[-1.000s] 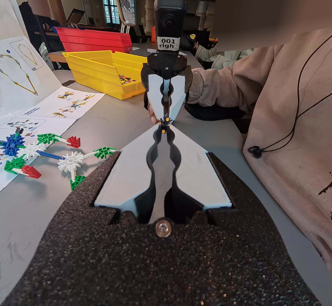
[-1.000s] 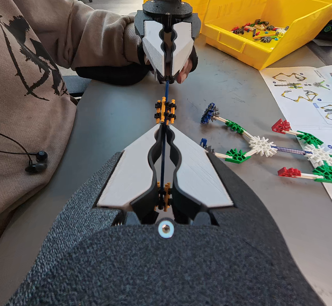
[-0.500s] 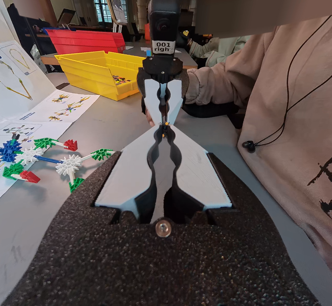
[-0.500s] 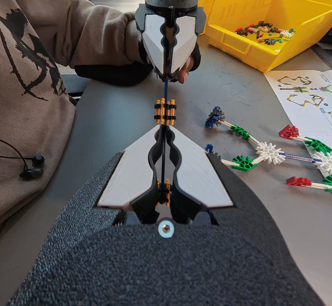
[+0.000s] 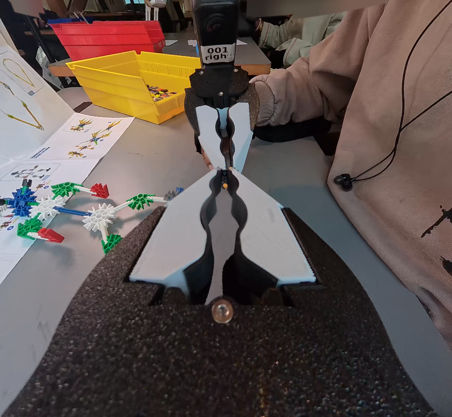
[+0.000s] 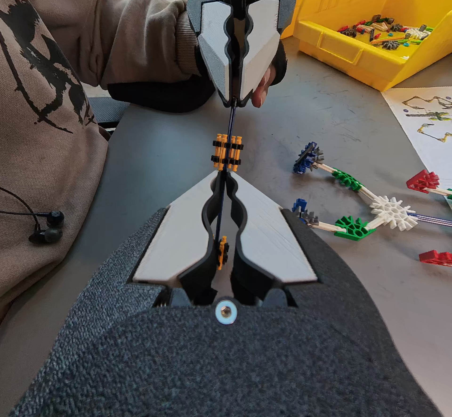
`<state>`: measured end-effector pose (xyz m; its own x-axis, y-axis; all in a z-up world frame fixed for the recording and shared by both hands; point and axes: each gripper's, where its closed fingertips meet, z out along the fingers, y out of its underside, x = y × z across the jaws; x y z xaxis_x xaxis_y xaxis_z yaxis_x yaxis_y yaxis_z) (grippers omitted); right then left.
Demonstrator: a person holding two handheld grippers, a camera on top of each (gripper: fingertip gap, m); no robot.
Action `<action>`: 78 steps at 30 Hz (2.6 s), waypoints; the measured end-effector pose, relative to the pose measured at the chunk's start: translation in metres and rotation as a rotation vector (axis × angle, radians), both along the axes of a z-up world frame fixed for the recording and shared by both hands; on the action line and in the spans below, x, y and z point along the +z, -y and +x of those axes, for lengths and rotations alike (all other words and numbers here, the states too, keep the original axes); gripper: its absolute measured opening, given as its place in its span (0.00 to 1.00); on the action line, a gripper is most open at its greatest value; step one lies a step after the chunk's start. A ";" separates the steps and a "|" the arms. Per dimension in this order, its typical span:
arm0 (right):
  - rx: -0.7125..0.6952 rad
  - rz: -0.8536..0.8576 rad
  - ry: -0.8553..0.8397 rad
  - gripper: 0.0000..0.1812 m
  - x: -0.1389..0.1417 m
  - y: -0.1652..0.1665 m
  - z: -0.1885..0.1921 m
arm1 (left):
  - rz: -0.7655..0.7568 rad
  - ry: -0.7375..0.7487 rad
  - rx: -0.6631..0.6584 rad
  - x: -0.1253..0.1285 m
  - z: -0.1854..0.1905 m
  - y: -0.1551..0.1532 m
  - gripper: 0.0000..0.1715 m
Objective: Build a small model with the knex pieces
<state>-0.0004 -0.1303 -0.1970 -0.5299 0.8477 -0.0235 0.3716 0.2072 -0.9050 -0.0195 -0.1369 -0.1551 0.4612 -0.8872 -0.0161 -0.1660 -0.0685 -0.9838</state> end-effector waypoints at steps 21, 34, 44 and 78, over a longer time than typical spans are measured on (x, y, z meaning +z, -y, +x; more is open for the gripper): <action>-0.010 0.038 0.035 0.00 -0.006 0.000 0.001 | -0.026 -0.020 -0.032 -0.008 0.003 0.003 0.02; -0.045 0.087 0.058 0.00 -0.008 -0.011 0.006 | -0.074 -0.103 -0.012 -0.032 -0.001 0.000 0.02; -0.048 0.235 0.080 0.01 -0.013 -0.020 0.015 | -0.130 -0.296 0.013 -0.069 0.008 -0.008 0.02; -0.036 0.293 0.192 0.00 -0.057 -0.017 0.012 | -0.148 -0.540 0.029 -0.095 0.009 -0.009 0.00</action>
